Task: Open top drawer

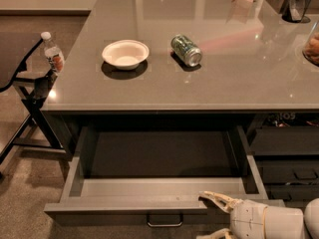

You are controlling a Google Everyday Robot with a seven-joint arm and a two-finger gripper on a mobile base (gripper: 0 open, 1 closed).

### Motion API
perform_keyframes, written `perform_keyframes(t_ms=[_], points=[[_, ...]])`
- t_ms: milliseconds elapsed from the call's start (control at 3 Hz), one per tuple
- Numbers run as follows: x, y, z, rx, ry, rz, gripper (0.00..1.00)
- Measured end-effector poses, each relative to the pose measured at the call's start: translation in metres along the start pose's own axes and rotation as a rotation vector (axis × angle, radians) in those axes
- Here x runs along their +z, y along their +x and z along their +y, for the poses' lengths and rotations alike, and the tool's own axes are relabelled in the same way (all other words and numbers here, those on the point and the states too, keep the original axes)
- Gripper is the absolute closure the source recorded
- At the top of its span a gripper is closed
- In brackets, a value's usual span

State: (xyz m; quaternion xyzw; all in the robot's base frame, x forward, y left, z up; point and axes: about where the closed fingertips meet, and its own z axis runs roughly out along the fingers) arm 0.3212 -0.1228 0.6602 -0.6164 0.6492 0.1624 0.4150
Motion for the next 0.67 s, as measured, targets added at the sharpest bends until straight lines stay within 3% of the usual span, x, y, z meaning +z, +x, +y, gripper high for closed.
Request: perform_keyframes(t_ms=[333, 667], points=[[0.0000, 0.0000, 0.0000, 0.000, 0.000, 0.000, 0.00], [0.0000, 0.0000, 0.0000, 0.000, 0.000, 0.000, 0.00]])
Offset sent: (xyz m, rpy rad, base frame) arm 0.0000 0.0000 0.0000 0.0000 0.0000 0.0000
